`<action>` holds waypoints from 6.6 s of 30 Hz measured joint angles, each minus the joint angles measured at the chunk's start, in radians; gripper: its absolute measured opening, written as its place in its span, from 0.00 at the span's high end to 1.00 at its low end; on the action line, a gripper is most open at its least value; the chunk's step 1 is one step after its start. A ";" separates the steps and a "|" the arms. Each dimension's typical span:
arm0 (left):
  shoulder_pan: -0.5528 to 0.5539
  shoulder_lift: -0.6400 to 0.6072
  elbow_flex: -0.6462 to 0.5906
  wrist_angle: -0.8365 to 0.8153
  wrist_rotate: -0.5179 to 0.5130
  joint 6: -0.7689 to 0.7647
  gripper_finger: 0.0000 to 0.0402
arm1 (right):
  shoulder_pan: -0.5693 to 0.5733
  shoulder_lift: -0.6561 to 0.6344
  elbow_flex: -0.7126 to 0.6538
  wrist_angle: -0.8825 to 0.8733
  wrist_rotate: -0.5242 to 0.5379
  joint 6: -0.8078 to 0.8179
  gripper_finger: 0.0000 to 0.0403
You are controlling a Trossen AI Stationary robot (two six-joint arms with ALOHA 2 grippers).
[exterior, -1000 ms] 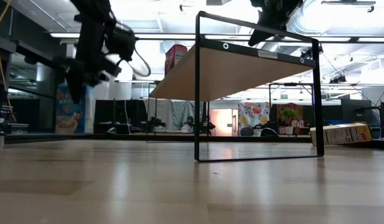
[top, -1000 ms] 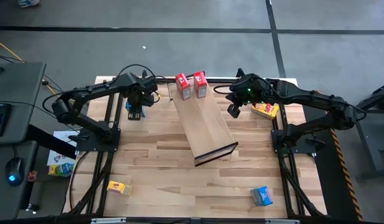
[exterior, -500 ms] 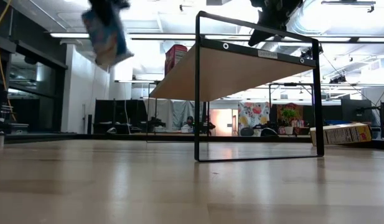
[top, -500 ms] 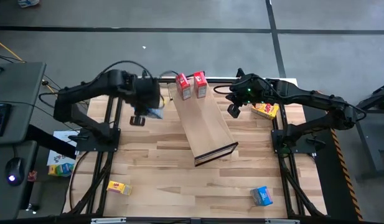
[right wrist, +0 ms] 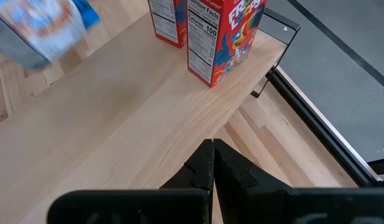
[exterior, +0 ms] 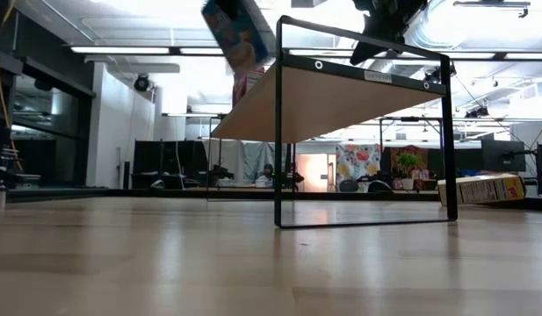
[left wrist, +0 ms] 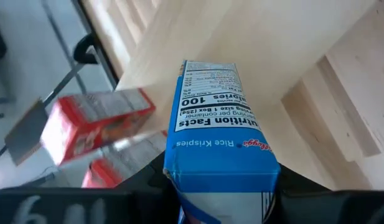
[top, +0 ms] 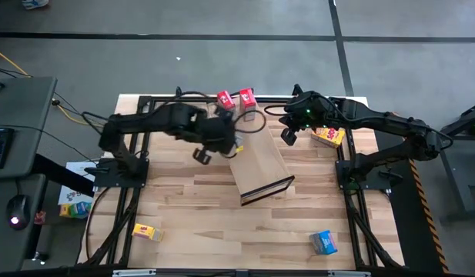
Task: Stack cereal on shelf
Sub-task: Put the left blue cereal box on the shelf, then put the blue cereal box aligned with the other blue cereal box on the shelf
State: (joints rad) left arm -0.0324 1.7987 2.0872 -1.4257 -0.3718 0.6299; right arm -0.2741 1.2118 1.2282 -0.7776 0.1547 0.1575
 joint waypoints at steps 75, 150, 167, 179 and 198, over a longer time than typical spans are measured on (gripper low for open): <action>0.112 -0.173 -0.054 0.140 0.080 -0.156 0.63 | 0.000 0.000 0.000 0.002 -0.008 0.000 1.00; 0.267 -0.403 -1.445 1.894 0.126 -0.488 1.00 | 0.133 0.152 -0.457 1.092 -0.095 0.097 1.00; 0.185 -0.787 -1.567 1.702 0.264 -0.417 1.00 | 0.084 0.133 -0.457 0.999 -0.065 -0.024 1.00; 0.149 -1.070 -1.832 1.963 0.247 -0.406 1.00 | 0.116 -0.085 -0.481 0.837 0.071 -0.065 1.00; 0.150 -1.092 -1.832 1.927 0.228 -0.354 0.99 | 0.185 -0.216 -0.612 0.991 0.251 -0.061 1.00</action>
State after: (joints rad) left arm 0.1173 0.7063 0.2554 0.5018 -0.1440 0.2755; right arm -0.0887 0.9955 0.6159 0.2138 0.4053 0.0966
